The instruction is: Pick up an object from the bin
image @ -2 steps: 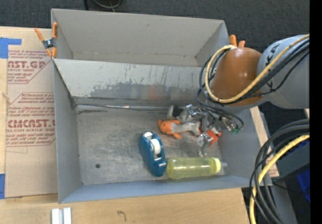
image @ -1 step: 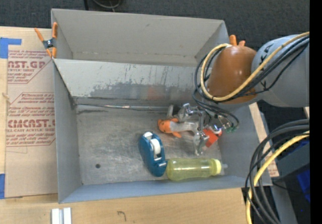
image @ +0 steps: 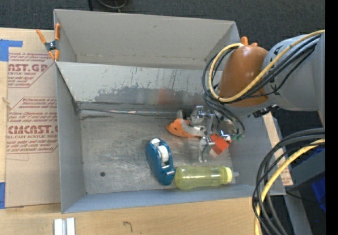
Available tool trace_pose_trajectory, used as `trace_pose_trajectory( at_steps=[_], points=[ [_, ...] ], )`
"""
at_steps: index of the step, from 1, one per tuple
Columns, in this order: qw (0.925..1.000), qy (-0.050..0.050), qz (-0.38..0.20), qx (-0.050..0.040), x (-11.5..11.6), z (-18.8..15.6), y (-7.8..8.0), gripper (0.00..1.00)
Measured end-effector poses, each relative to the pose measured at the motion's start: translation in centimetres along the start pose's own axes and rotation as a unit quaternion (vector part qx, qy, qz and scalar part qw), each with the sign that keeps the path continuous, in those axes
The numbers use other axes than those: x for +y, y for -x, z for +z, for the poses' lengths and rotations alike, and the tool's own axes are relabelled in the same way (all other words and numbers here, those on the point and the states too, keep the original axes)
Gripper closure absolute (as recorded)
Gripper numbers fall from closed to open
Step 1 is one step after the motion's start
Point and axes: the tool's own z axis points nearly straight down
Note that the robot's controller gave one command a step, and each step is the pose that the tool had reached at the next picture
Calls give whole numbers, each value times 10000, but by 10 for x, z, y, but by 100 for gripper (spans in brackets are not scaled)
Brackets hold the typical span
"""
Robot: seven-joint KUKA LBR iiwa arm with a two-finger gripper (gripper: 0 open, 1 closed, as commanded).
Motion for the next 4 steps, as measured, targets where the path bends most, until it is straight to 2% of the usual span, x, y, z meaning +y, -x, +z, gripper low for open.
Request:
trace_pose_trajectory(
  at_steps=[1, 2, 3, 4],
  points=[
    [9970, -11, -778, -54, -1, -26, 7, 0],
    [9849, -24, -1727, -85, -1, -32, 14, 0],
    [9980, -2, 634, -78, 22, 1, 1, 100],
    [9979, -2, 635, -78, 22, 1, 1, 100]
  ],
)
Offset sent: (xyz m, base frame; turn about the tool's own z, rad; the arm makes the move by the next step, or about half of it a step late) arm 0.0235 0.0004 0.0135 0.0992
